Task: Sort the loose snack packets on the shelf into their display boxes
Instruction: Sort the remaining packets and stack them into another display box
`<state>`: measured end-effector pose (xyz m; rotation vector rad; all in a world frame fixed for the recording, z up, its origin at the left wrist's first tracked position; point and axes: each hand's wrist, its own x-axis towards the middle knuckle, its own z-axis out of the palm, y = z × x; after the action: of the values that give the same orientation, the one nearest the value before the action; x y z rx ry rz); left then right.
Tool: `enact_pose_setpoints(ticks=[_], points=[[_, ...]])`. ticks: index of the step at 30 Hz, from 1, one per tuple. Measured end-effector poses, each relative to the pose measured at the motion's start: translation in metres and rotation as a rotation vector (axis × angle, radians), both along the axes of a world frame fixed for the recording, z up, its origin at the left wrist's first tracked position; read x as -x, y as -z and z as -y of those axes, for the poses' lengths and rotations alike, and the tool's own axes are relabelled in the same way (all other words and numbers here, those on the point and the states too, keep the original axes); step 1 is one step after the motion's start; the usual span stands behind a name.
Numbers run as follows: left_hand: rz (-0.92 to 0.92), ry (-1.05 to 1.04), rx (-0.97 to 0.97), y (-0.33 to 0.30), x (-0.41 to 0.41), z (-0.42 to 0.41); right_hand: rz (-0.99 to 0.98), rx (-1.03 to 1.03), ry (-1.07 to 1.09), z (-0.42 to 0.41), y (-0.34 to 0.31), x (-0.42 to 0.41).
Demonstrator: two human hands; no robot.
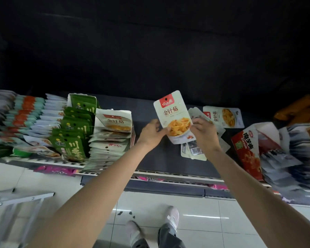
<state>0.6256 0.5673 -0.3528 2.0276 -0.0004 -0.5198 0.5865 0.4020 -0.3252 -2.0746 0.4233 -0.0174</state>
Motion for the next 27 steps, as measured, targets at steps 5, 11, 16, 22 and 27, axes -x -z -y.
enact_pose_setpoints(ticks=[5,11,16,22,27], points=[[0.298,-0.101,0.222,-0.053,0.003,-0.031,0.035,-0.287,-0.054,-0.034,-0.043,-0.001],[0.548,-0.138,0.07,-0.1,0.015,-0.103,0.155,-0.278,-0.231,-0.099,-0.072,-0.009],[0.554,-0.183,-0.085,-0.095,0.023,-0.157,0.11,-0.066,-0.301,-0.15,-0.061,-0.013],[0.483,-0.179,-0.264,-0.079,0.024,-0.175,0.15,0.121,-0.23,-0.169,-0.05,-0.009],[0.658,-0.135,-0.252,-0.083,0.028,-0.164,0.319,0.178,-0.228,-0.161,-0.047,-0.001]])
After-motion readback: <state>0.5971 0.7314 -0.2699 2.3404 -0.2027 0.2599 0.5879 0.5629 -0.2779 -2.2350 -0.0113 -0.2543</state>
